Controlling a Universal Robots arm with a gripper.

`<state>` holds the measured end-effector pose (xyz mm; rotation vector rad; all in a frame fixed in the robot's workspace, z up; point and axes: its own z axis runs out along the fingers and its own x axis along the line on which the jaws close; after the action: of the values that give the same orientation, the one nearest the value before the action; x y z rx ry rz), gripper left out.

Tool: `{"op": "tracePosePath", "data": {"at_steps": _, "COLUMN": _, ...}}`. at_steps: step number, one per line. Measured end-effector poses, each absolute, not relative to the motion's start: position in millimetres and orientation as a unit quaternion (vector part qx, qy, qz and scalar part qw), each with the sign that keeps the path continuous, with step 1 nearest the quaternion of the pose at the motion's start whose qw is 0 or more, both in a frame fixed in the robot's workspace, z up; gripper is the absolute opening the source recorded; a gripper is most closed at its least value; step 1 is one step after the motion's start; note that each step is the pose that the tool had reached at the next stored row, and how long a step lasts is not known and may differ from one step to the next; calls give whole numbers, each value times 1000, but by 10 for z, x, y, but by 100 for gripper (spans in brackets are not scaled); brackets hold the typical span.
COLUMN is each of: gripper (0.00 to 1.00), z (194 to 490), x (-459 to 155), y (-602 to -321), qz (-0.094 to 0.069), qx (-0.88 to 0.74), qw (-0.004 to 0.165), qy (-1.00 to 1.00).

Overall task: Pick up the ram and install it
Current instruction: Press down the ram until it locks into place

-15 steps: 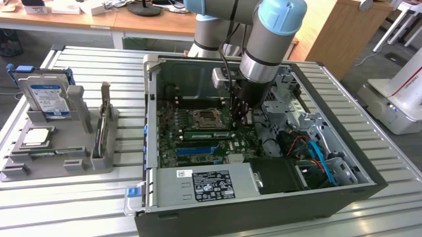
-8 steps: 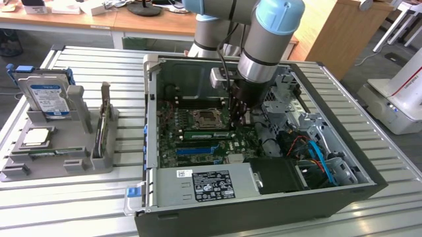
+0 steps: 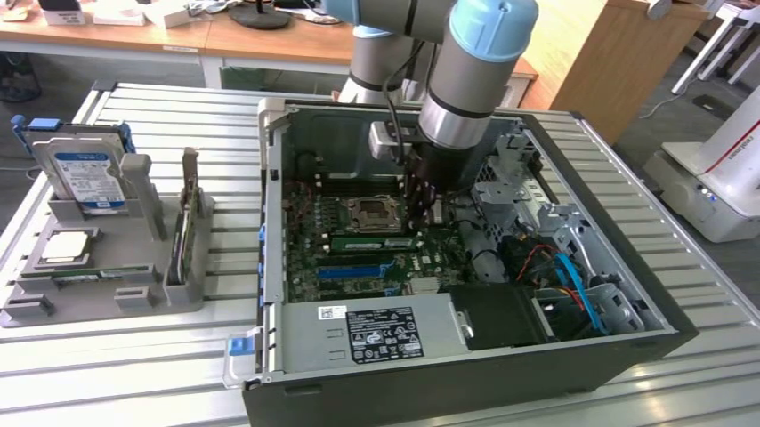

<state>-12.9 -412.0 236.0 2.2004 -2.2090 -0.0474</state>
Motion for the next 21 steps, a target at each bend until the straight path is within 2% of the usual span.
{"op": "tracePosePath", "data": {"at_steps": 21, "gripper": 11, "z": 2360, "x": -517, "y": -4120, "qz": -14, "qx": 706, "qw": 11, "qy": -708}}
